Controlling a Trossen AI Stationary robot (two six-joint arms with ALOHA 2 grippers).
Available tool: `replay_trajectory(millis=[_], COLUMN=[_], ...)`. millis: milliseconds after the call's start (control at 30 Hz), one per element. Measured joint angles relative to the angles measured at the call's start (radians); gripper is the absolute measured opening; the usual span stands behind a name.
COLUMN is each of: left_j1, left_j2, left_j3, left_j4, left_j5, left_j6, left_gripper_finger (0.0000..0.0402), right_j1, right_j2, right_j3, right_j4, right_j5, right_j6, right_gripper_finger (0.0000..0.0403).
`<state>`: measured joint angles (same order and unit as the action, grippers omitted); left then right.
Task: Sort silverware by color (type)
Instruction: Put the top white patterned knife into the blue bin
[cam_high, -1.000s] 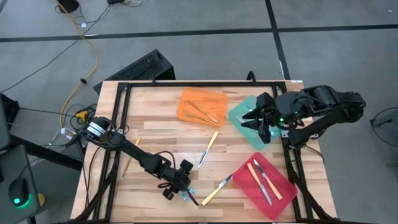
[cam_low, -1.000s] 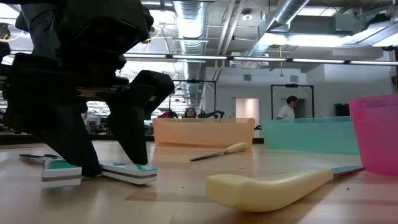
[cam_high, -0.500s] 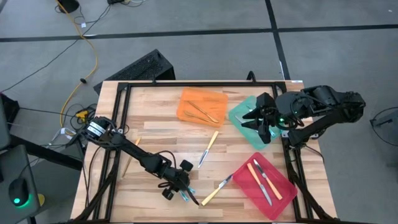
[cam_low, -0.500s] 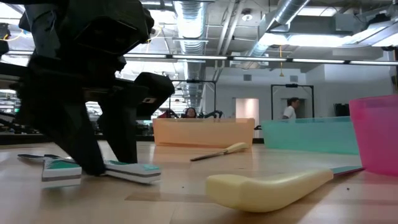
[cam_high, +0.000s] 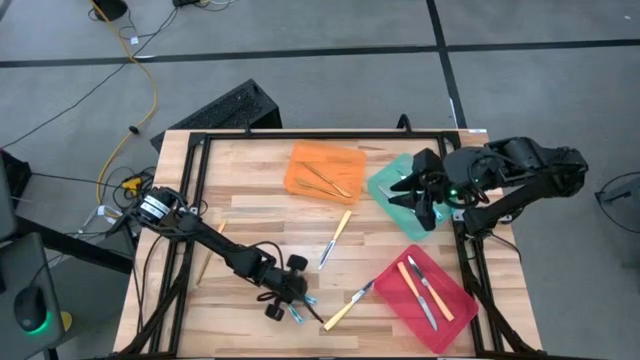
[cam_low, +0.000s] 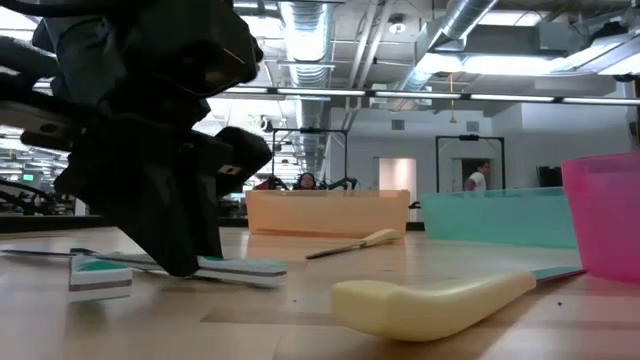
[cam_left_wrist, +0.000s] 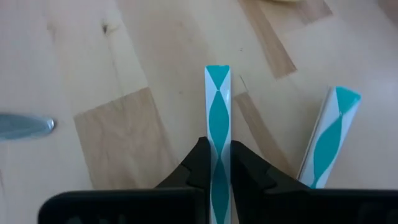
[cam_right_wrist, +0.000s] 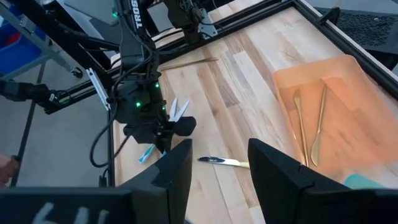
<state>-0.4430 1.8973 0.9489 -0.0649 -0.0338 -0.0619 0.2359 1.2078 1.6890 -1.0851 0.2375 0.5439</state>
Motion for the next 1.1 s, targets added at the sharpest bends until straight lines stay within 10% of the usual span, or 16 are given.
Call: replay_trajectory(millis=[633, 1100], left_j1=[0.047, 0.178], left_j2=[-0.122, -0.461], left_j3=[-0.008, -0.005], left_j4=[-0.128, 0.001], left_j5=[-0.156, -0.296], left_j6=[-0.119, -0.072], left_gripper_finger=[0.002, 0.002], right_j1=[0.096, 0.251], right_j2=[-0.002, -0.001], right_j3=[0.0, 0.0], right_j4=[0.023, 0.026], right_j5=[0.037, 0.331], right_j6=[0.015, 0.041], right_gripper_finger=[0.0177, 0.0177])
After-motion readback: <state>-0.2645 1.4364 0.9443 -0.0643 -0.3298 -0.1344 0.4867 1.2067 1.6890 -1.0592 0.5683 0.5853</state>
